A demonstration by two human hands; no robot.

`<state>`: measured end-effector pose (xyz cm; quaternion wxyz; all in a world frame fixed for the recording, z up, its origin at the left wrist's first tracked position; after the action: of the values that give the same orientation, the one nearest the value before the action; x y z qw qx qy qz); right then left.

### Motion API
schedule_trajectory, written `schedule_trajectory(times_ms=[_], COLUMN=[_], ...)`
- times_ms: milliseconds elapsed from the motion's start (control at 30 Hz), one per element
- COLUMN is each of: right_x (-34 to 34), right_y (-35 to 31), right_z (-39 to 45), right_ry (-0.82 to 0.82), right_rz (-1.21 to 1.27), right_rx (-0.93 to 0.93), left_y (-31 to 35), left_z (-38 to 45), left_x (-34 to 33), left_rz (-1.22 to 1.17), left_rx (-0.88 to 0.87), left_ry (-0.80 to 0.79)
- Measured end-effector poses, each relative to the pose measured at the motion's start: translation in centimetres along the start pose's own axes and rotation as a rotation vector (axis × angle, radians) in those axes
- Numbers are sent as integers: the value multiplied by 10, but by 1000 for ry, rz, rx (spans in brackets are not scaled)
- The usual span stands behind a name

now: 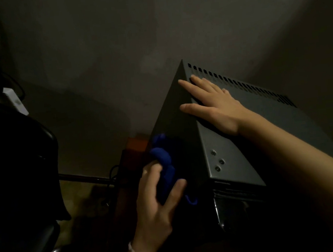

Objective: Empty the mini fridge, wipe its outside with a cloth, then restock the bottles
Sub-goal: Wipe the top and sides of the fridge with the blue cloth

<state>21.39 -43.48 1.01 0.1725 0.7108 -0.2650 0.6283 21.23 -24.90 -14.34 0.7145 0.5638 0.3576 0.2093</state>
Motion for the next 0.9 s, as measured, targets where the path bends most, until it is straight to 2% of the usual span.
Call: schedule_trajectory(times_ms=[133,300,467,600,833,900], right_x=[0,-1,0,-1,0,0], right_y=[0,0,1,1,2,1], right_z=[0,0,0,0,1,2], right_ry=[6,2,3,0,5,6], right_rz=[0,17,5,11,19,19], right_rx=[4,7,10,12,10,11], left_y=[48,41,-35,-127,-189,-208], left_z=[12,58,142,183,153,134], left_x=[-16,-23,-23,-7,15,24], left_rz=[51,-77,10,64,112,140], left_rx=[-210,-239,-71,155,265,359], left_ry=[-106,-74,-152,-76,-67,-49])
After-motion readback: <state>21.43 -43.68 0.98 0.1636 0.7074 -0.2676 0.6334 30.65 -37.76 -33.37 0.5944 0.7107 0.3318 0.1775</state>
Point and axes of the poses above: each hand's wrist, its own z-axis towards the middle knuckle, its own x-axis out of the back of the hand, y = z × x, the point moved 7 cm from there along z, towards the middle knuckle, and after that the axes turned 4 degrees about -x, right-handed, at the moved point
